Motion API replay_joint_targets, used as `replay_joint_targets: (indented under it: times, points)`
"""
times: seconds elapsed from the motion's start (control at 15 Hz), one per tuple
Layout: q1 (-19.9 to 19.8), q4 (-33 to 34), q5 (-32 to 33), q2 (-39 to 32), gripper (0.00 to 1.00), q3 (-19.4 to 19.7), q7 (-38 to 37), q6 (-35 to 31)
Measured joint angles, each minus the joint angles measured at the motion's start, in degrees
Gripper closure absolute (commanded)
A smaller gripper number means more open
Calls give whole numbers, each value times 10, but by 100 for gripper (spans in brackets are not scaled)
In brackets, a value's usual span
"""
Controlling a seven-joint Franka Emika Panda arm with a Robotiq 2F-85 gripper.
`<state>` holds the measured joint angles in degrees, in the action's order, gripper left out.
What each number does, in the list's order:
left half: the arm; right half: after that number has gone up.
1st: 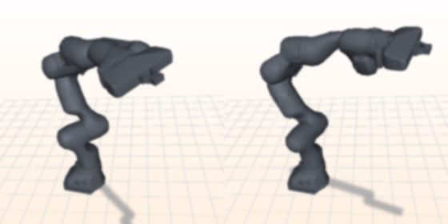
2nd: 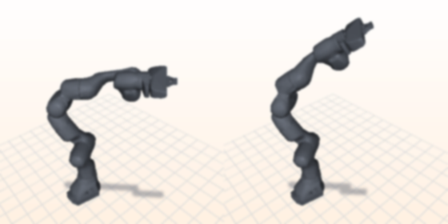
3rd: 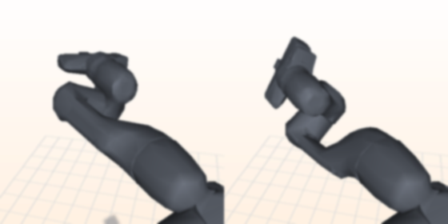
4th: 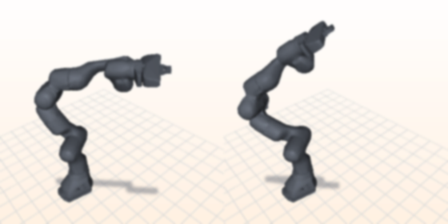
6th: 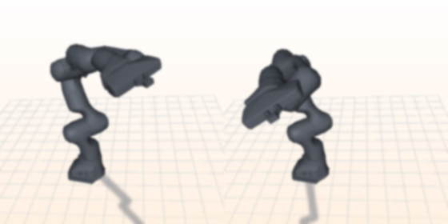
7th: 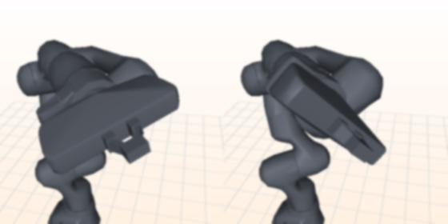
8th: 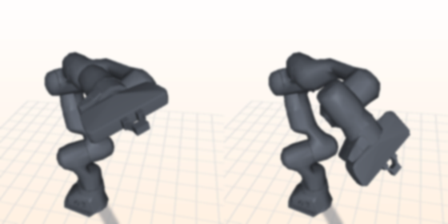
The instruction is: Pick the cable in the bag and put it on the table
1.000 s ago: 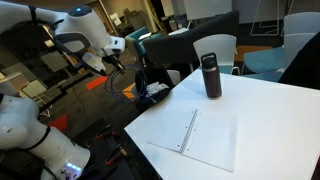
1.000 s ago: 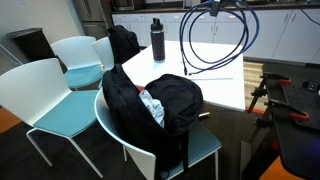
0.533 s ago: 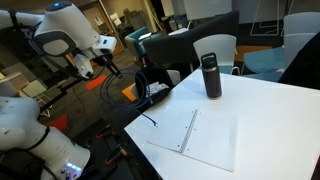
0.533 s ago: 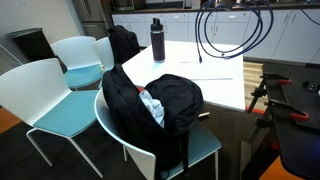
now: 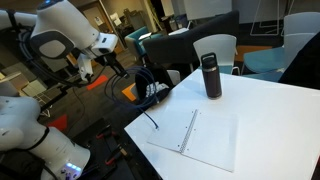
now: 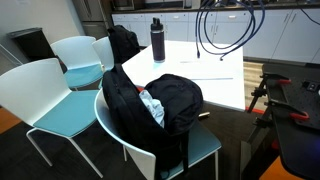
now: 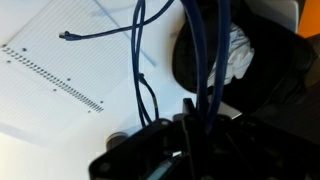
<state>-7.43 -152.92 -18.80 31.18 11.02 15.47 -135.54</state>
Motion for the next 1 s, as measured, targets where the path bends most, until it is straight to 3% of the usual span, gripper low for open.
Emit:
replay_joint_targets:
  times: [0.4, 0.67, 1.0]
  points:
    - [-80, 63, 53, -57, 97, 82, -32, -76]
    - [-89, 128, 50, -153, 97, 109, -87, -153]
    - [-99, 244, 51, -310, 97, 116, -161, -196]
